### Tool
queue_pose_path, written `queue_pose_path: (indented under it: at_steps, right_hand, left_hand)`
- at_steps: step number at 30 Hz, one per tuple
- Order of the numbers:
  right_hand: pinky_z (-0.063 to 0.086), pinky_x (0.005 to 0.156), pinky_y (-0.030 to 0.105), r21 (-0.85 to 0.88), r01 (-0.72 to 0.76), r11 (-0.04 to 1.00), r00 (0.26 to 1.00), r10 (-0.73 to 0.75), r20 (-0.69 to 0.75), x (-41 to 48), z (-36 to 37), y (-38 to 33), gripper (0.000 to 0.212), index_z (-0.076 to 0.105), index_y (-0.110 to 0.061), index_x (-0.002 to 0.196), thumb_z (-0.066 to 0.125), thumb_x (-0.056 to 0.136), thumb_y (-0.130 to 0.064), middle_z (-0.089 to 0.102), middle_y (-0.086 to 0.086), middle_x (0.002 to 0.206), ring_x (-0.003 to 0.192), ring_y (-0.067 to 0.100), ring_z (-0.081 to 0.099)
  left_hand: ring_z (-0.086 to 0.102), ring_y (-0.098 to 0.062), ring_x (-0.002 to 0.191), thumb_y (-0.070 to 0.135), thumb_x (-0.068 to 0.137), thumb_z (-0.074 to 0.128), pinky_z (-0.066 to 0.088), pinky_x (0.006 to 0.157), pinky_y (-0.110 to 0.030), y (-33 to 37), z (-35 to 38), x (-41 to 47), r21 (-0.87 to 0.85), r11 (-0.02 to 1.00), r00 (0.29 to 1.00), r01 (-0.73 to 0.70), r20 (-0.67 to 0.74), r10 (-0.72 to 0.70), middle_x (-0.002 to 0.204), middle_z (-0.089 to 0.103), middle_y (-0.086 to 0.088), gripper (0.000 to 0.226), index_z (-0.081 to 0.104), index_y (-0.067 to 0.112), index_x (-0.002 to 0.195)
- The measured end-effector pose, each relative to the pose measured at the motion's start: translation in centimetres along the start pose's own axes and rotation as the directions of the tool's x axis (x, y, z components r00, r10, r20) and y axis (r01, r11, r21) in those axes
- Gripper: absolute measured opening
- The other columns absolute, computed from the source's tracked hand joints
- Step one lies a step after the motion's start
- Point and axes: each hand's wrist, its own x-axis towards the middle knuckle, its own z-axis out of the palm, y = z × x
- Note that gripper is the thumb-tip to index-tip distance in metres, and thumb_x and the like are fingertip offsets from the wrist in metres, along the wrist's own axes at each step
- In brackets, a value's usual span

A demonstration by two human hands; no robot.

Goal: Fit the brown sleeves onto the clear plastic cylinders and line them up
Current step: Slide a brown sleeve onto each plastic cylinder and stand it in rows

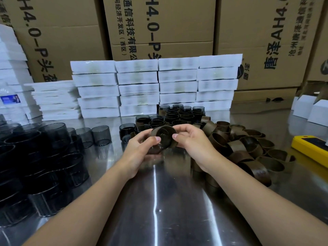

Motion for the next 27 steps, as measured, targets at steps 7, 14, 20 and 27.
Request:
queue_pose_path:
  at_steps: [7, 14, 20, 27]
  right_hand:
    - [0.051, 0.094, 0.036, 0.001, -0.003, 1.0, 1.0, 0.003, 0.009, -0.3, 0.2, -0.29, 0.017, 0.059, -0.007, 0.108, 0.054, 0.093, -0.002, 0.069, 0.01, 0.105, 0.101, 0.022, 0.065]
    - [0.053, 0.09, 0.032, 0.033, 0.03, 0.999, 0.999, -0.029, -0.02, -0.37, -0.27, -0.79, 0.011, 0.065, -0.016, 0.097, 0.067, 0.086, -0.014, 0.07, 0.003, 0.094, 0.089, 0.014, 0.066]
    - [0.051, 0.091, 0.031, -0.073, -0.059, 0.996, 0.996, 0.064, 0.067, -0.49, 0.27, -0.56, 0.049, 0.066, -0.031, 0.097, 0.055, 0.072, -0.071, 0.069, -0.012, 0.101, 0.097, 0.005, 0.064]
    - [0.053, 0.092, 0.038, -0.065, -0.112, 0.992, 0.986, 0.119, 0.116, -0.54, 0.6, -0.42, 0.069, 0.064, -0.023, 0.106, 0.056, 0.064, -0.076, 0.069, 0.005, 0.109, 0.097, 0.02, 0.068]
  left_hand:
    - [0.071, -0.027, 0.086, 0.039, 0.05, 0.072, 0.056, 0.059, -0.034, 0.27, -0.22, -0.05, 0.003, 1.0, 1.0, -0.008, -0.005, 0.008, 0.099, 0.073, -0.011, 0.049, 0.075, 0.027, 0.097]
    - [0.071, -0.026, 0.083, 0.024, 0.068, 0.061, 0.058, 0.063, -0.037, -0.17, -0.22, 0.43, -0.153, 0.987, 0.998, 0.05, 0.045, -0.044, 0.097, 0.073, -0.013, 0.03, 0.075, 0.02, 0.095]
    - [0.07, -0.034, 0.09, 0.018, 0.067, 0.052, 0.059, 0.068, -0.042, 0.26, 0.17, 0.02, -0.463, 0.868, 0.972, 0.179, 0.218, -0.084, 0.101, 0.07, -0.023, 0.042, 0.066, -0.001, 0.101]
    - [0.068, -0.031, 0.089, 0.025, 0.065, 0.056, 0.059, 0.07, -0.038, 0.54, 0.04, 0.01, -0.409, 0.89, 0.967, 0.203, 0.229, -0.116, 0.1, 0.07, -0.018, 0.037, 0.077, 0.006, 0.09]
